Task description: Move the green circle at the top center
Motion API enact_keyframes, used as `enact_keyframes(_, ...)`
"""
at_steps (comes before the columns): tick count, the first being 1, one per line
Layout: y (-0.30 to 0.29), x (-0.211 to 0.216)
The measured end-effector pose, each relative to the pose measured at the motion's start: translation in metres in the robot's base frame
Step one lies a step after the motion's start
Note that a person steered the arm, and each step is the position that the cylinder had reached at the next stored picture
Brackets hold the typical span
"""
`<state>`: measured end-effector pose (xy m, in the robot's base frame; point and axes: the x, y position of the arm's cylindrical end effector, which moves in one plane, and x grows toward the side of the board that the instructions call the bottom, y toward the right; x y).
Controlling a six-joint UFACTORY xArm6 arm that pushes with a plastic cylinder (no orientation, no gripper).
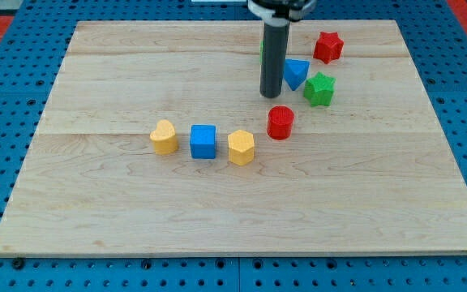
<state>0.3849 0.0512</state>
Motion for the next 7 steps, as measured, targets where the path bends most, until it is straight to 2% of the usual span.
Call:
enact_keyframes(1,0.07,0.03)
enact_keyframes(3,0.133,0.082)
enact_keyframes(4,0.129,0.055)
enact_keyframes(5,0.189,-0.005)
enact_keyframes(6,0.157,-0.032)
enact_keyframes(7,0.124,-0.031)
